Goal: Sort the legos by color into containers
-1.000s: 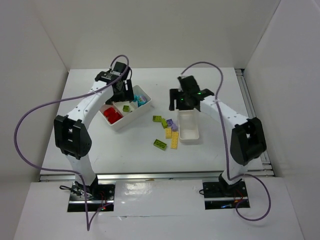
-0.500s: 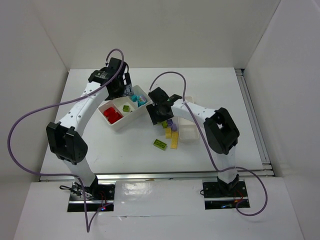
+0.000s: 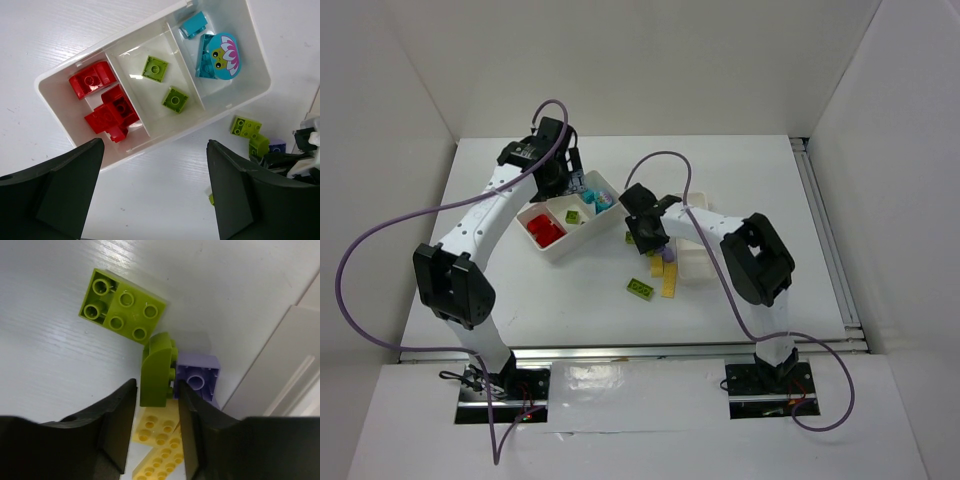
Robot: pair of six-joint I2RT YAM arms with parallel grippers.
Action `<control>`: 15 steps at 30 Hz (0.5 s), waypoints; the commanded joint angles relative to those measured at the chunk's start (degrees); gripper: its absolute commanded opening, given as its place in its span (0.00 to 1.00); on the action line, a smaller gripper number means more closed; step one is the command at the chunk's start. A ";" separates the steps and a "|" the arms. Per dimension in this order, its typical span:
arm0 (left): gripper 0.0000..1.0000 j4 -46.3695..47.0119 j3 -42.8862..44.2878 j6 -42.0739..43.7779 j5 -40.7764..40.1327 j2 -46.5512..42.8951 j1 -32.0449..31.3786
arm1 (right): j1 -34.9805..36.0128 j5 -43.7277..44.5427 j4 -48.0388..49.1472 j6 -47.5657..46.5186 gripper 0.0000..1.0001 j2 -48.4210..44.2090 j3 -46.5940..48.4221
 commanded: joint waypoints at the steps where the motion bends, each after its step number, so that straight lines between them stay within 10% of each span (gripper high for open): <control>1: 0.93 0.50 0.04 -0.52 -0.19 -1.09 0.40 | 0.84 1.56 1.63 -0.56 0.43 1.08 0.33; 15: 0.92 0.50 0.56 0.53 -0.98 -2.14 4.43 | 1.37 3.86 -1.26 -1.70 0.24 -6.12 7.34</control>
